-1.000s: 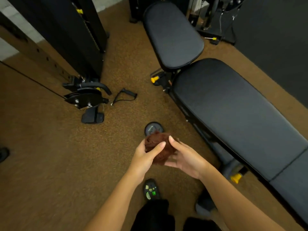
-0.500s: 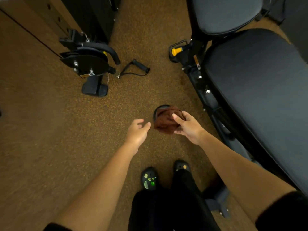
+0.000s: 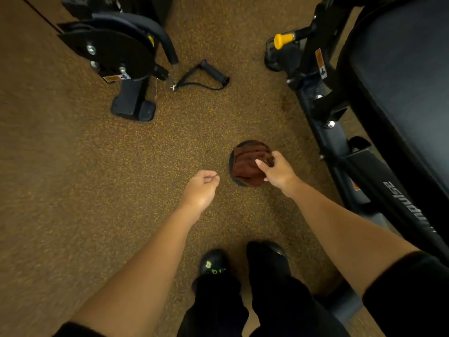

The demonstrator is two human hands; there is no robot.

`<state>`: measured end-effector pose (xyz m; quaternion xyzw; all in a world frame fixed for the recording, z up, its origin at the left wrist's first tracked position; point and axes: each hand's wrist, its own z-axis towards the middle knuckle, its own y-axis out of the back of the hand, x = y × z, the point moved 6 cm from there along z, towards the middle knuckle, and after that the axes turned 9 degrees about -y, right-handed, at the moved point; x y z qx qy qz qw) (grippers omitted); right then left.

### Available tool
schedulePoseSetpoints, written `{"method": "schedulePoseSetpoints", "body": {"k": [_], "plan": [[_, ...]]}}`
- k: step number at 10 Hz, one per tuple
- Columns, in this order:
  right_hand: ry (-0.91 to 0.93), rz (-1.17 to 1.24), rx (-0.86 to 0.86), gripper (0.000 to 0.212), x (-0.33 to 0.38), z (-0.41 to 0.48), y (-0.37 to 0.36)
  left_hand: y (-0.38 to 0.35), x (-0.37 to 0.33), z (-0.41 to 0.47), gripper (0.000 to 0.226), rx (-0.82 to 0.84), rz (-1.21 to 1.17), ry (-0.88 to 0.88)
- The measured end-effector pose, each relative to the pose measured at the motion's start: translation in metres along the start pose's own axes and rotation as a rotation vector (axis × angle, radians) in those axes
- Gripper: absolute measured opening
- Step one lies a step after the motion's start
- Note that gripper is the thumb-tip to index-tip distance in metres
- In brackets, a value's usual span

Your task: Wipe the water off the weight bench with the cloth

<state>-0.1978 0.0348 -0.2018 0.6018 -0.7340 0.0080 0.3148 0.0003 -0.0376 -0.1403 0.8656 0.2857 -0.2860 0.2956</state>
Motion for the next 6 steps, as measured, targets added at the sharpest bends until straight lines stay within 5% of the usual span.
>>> {"method": "schedulePoseSetpoints", "body": {"k": [2, 6], "plan": [[0.104, -0.039, -0.222, 0.054, 0.001, 0.002, 0.008, -0.008, 0.004, 0.005, 0.027, 0.018, 0.015, -0.042], [0.24, -0.377, -0.254, 0.061, 0.056, -0.063, 0.032, 0.025, -0.052, -0.019, 0.028, -0.038, 0.114, -0.171]]}}
